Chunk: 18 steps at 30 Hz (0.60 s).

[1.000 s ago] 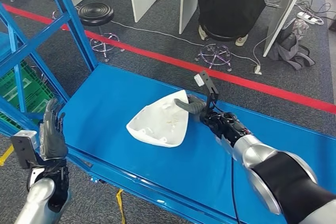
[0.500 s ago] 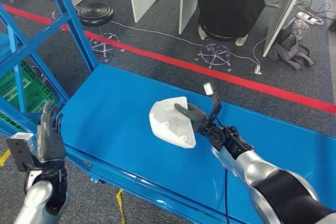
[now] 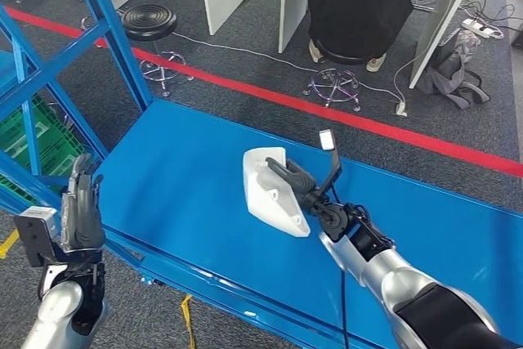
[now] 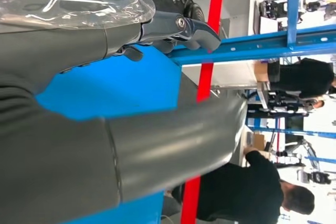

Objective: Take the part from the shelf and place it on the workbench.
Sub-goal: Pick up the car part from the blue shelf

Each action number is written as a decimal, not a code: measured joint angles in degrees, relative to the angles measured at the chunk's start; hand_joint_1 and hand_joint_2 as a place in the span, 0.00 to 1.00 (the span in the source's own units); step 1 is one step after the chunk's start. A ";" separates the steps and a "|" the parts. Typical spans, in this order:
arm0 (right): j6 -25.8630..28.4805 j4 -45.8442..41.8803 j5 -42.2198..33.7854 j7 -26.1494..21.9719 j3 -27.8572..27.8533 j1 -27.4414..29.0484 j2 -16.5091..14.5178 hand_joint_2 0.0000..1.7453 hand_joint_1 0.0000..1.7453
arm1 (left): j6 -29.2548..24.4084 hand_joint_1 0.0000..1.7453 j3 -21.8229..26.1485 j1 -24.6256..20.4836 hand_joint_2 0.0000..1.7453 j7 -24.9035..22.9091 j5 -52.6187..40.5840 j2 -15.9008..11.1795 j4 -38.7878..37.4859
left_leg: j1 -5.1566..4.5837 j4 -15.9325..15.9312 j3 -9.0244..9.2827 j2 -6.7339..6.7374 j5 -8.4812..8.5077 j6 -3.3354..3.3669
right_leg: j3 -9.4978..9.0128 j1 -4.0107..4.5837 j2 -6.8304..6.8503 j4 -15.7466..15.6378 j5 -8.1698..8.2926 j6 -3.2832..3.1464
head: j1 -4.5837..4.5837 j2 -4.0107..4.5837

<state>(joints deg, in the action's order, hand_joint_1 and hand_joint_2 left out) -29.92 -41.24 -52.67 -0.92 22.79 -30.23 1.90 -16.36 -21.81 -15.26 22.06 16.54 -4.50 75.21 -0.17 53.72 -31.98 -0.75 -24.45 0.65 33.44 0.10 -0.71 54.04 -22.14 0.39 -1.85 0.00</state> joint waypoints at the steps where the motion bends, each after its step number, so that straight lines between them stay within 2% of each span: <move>1: -0.32 -0.98 -0.40 -0.04 0.19 0.14 0.00 1.00 1.00 | 0.19 0.00 0.00 -0.01 1.00 0.10 -0.12 0.00 0.00 | 0.00 0.00 0.00 0.00 0.00 0.00 | 0.00 0.00 0.00 0.00 0.00 0.00 | 0.00 0.00; 18: -1.33 -10.75 -2.39 0.01 0.71 -1.59 0.20 1.00 1.00 | 1.46 0.00 0.00 -0.45 1.00 1.31 -1.11 0.13 -0.02 | 0.00 0.00 0.01 0.03 0.00 0.00 | 0.04 0.00 -0.03 0.00 0.00 0.00 | 0.03 0.00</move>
<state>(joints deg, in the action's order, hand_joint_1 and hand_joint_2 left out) -31.25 -51.99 -55.06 -0.92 23.49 -31.82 2.10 -14.90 -21.81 -15.71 23.37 15.43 -4.37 75.19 -0.18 53.73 -31.98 -0.72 -24.45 0.65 33.48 0.10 -0.75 54.03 -22.14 0.39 -1.82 0.00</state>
